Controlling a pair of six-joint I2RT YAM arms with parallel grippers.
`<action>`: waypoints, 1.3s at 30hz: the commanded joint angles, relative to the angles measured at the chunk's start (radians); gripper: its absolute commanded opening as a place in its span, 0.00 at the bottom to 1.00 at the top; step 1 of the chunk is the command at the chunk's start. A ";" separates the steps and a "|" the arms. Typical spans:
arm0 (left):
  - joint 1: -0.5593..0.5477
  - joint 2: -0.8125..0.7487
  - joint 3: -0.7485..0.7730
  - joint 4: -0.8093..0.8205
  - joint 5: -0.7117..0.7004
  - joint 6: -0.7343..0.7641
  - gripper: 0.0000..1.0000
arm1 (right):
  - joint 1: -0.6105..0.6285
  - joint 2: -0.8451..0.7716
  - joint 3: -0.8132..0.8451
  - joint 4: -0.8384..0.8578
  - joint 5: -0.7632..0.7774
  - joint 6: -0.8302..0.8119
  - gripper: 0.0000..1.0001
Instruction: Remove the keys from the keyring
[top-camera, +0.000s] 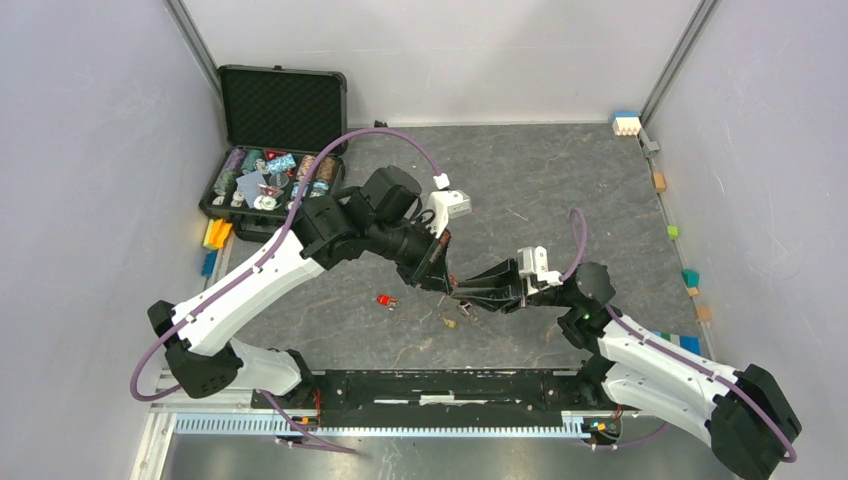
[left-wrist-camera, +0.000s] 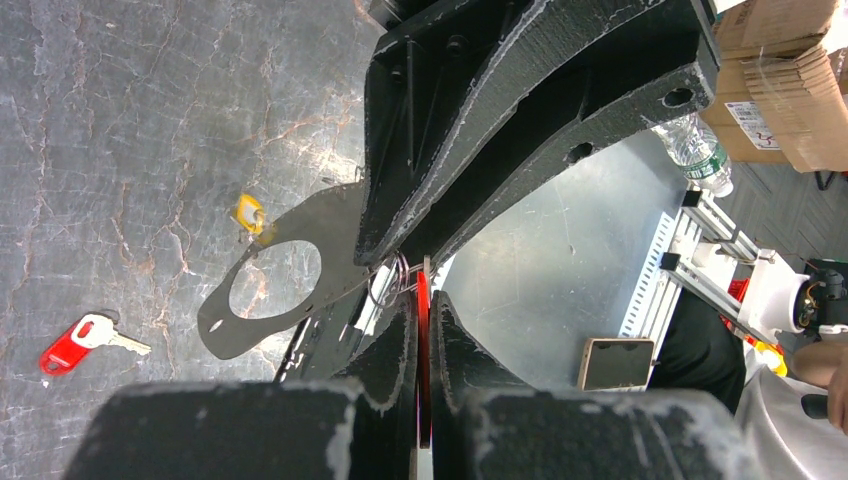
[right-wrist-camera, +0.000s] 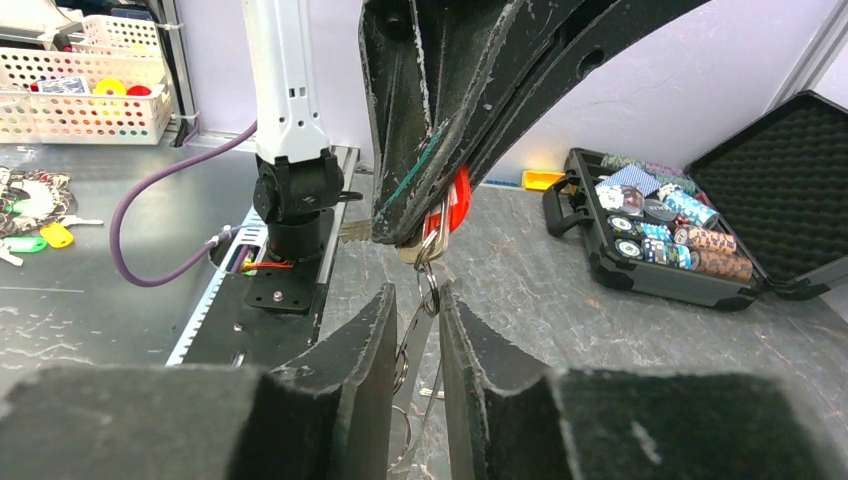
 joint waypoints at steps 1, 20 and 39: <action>0.005 -0.007 0.015 0.029 0.019 0.042 0.02 | 0.006 -0.001 0.045 0.029 0.003 0.020 0.26; 0.006 -0.021 0.015 0.013 -0.001 0.051 0.02 | 0.006 -0.021 0.060 -0.067 0.064 0.001 0.00; 0.005 -0.052 -0.005 0.013 -0.029 0.048 0.02 | 0.006 -0.059 0.051 -0.071 0.092 0.026 0.00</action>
